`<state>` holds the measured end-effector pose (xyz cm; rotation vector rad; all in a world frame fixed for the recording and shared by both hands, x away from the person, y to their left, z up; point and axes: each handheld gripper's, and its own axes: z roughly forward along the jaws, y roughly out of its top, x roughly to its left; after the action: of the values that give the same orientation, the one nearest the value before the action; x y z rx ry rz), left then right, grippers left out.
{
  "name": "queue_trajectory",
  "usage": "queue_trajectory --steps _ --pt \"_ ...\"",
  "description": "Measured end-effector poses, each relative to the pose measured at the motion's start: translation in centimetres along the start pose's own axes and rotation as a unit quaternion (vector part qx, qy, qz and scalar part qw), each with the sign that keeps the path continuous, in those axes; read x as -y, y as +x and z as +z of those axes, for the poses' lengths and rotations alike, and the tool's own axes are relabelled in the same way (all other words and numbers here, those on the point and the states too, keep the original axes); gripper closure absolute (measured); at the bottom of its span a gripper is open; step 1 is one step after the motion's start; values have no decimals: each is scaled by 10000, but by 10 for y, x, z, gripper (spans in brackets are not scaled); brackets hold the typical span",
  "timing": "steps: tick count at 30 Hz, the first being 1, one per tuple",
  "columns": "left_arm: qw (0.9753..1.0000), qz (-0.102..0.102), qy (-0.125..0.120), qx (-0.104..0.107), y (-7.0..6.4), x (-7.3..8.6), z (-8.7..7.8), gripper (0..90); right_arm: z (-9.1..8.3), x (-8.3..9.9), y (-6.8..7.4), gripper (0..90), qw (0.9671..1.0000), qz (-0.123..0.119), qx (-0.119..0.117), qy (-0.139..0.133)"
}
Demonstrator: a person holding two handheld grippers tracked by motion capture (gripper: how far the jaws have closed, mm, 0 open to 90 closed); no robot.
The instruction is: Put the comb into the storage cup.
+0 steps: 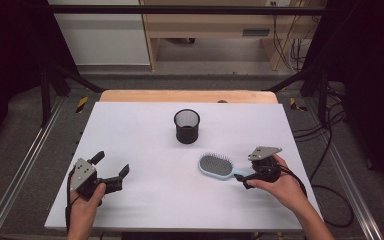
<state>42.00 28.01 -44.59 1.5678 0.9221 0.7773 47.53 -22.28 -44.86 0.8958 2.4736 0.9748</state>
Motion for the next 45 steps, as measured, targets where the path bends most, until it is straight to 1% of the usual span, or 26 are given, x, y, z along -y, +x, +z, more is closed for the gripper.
queue_trajectory --steps 3,4,6,9,12,14,16,17,19,20,25,26,28,29,32,39,43,45 --pt "10000 -1 30 6 0 1 1 12 2 0 0 115 10000 -39 -26 69" --pt "10000 1 38 2 0 1 1 12 3 1 0 115 9999 -58 -64 133" --pt "10000 4 54 1 1 1 1 12 3 1 0 115 9998 -65 -74 153" --pt "10000 -11 60 -13 2 1 1 12 6 1 0 106 9996 -155 -64 245" --pt "10000 -12 64 -11 2 2 1 12 7 0 0 150 9991 -243 -46 338" --pt "10000 -11 66 -11 2 2 1 12 7 -3 1 193 9991 -228 -73 352" --pt "10000 -8 68 -15 2 2 1 12 6 -4 1 209 9990 -273 -64 356" --pt "10000 -7 72 -15 2 2 1 13 7 -6 1 239 9987 -299 -85 401" --pt "10000 -7 79 -14 2 2 1 13 7 -7 2 255 9985 -308 -93 441" --pt "10000 -2 75 -19 2 2 1 13 8 -8 2 288 9982 -331 -171 478" --pt "9999 23 95 -29 3 2 2 13 11 -9 2 325 9975 -379 -223 553" --pt "9999 23 103 -38 2 2 2 13 13 -8 3 346 9970 -418 -223 605" --pt "9999 49 126 -47 3 3 2 13 14 -8 3 356 9969 -417 -256 617" --pt "9999 56 132 -49 3 3 2 13 15 -7 3 381 9964 -438 -273 667" --pt "9999 68 145 -51 3 3 3 14 17 -7 3 400 9960 -473 -297 702" --pt "9997 115 180 -68 2 3 3 15 22 -6 3 444 9951 -498 -380 759" --pt "9997 125 194 -71 2 3 3 15 25 -5 1 492 9945 -475 -451 816" --pt "9997 127 197 -73 2 3 3 15 25 -5 1 497 9942 -485 -466 834"
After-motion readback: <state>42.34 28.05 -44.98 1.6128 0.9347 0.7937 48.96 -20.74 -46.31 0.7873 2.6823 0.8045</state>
